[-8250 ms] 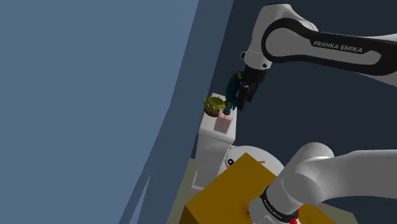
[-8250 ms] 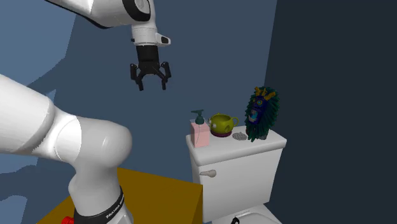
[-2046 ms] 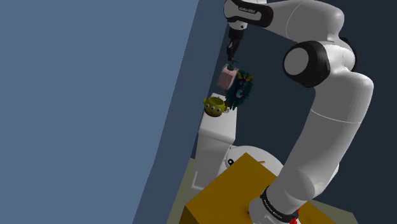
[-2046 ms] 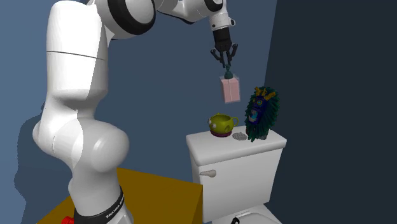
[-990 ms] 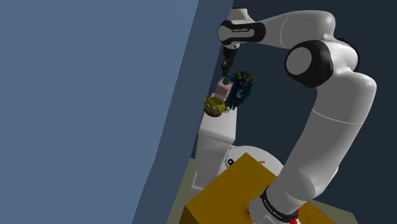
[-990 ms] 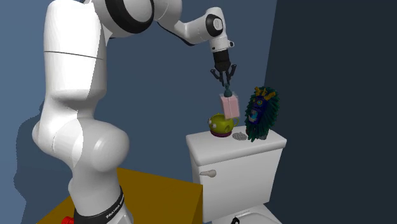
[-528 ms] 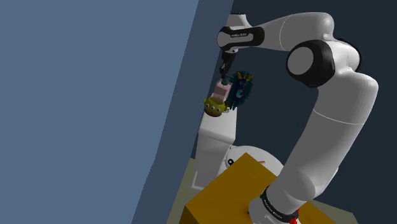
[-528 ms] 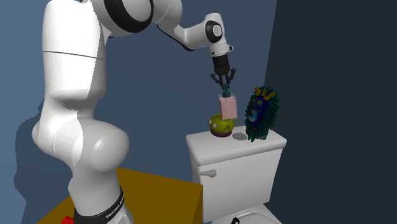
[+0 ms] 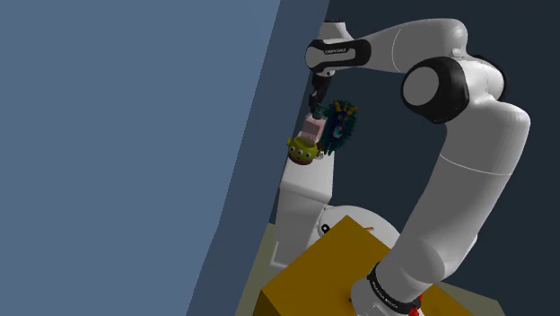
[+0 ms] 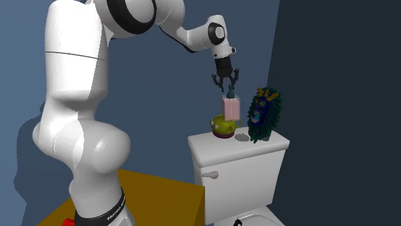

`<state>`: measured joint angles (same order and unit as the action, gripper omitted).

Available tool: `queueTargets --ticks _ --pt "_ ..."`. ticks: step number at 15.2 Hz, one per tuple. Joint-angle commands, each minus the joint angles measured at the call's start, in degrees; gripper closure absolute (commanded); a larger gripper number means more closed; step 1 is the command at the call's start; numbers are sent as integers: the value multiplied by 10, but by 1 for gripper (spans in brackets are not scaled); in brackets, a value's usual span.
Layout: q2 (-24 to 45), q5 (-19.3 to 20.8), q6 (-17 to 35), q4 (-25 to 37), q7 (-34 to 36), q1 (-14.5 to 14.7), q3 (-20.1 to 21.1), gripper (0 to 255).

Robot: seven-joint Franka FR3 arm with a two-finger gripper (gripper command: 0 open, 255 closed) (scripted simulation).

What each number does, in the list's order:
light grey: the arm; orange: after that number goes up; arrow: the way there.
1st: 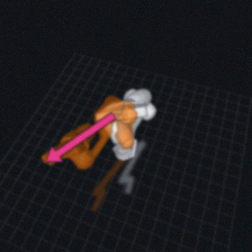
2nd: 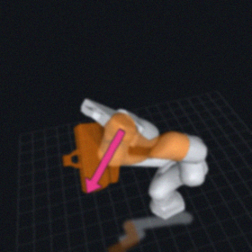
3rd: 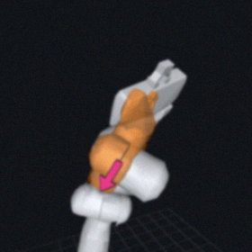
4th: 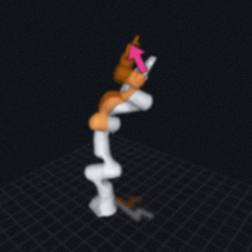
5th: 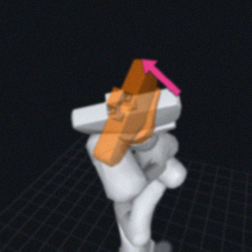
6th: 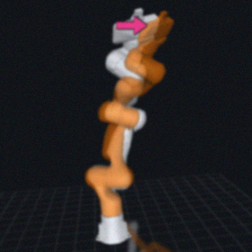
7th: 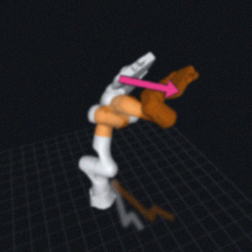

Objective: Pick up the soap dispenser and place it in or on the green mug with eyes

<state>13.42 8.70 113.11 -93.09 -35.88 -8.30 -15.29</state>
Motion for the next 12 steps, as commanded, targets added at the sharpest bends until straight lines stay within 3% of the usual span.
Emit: queueTargets --ticks 1,5,9,12 --pt "7 -1 -4 -2 -2 -1 0 0" --pt "0 1 0 -12 1 0 0 0" --pt "-13 3 -68 42 1 8 3 0" --pt "-13 3 -68 42 1 7 4 0"
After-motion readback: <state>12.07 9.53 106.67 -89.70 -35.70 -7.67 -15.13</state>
